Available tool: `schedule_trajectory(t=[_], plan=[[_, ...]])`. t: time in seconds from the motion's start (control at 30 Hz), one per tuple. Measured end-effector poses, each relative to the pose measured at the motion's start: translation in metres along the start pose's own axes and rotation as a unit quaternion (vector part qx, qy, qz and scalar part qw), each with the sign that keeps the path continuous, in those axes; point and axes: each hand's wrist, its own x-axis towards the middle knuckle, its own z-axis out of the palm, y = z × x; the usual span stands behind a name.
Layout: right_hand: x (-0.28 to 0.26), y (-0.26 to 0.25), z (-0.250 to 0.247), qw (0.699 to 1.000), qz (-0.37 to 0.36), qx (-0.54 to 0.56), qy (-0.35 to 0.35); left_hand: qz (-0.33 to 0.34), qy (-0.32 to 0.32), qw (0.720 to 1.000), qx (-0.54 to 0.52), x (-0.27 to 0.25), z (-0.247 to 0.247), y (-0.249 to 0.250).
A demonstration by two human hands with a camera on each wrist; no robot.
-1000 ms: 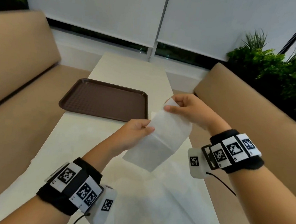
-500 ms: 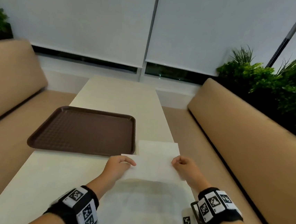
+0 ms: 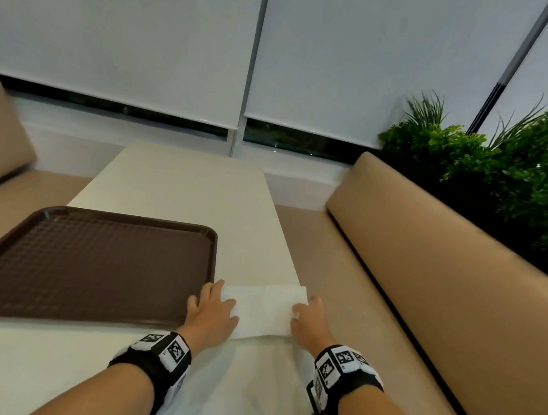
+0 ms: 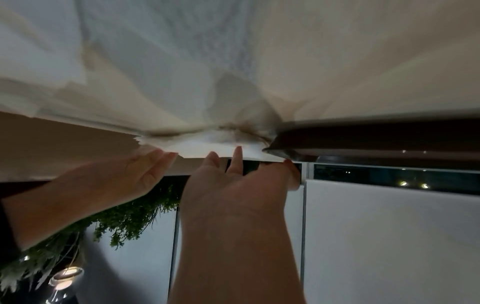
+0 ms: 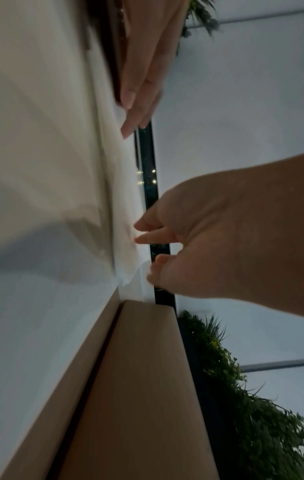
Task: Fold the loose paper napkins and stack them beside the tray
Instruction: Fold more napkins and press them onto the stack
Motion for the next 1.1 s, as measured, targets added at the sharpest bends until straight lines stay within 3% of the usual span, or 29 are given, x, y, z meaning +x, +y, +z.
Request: schedule_trajectory(t=[0.13, 0.23, 0.3, 0.4, 0.47, 0.6, 0.73, 0.9, 1.1], plan=[[-0.015, 0.003, 0.001, 0.992, 0.032, -0.111, -0.048, 0.006, -0.034, 0.999, 0.037, -0.005, -0.005, 0.0], [-0.04, -0.003, -0.008, 0.999, -0.013, -0.04, -0.015, 0.021, -0.002, 0.999, -0.04, -0.024, -0.021, 0.001], [-0.064, -0.007, -0.008, 0.996, -0.064, -0.019, -0.062, 0.034, 0.03, 0.992, -0.121, -0.05, -0.035, -0.002], [-0.106, -0.019, 0.003, 0.974, -0.096, -0.051, -0.197, 0.067, 0.04, 0.957, -0.28, -0.11, -0.054, -0.016], [-0.124, -0.027, 0.013, 0.967, -0.089, -0.097, -0.22, 0.087, 0.026, 0.924, -0.373, -0.159, -0.06, -0.03], [-0.136, -0.035, 0.028, 0.974, -0.009, -0.146, -0.174, 0.073, 0.009, 0.908, -0.412, -0.259, -0.055, -0.065], [-0.141, -0.04, 0.033, 0.985, 0.036, -0.084, -0.148, 0.025, 0.048, 0.892, -0.449, -0.343, -0.041, -0.1], [-0.149, -0.043, 0.038, 0.983, 0.019, -0.084, -0.162, -0.066, 0.119, 0.875, -0.465, -0.412, -0.009, -0.143], [-0.163, -0.055, 0.004, 0.996, -0.039, 0.015, -0.078, -0.143, 0.106, 0.906, -0.383, -0.443, 0.076, -0.265]])
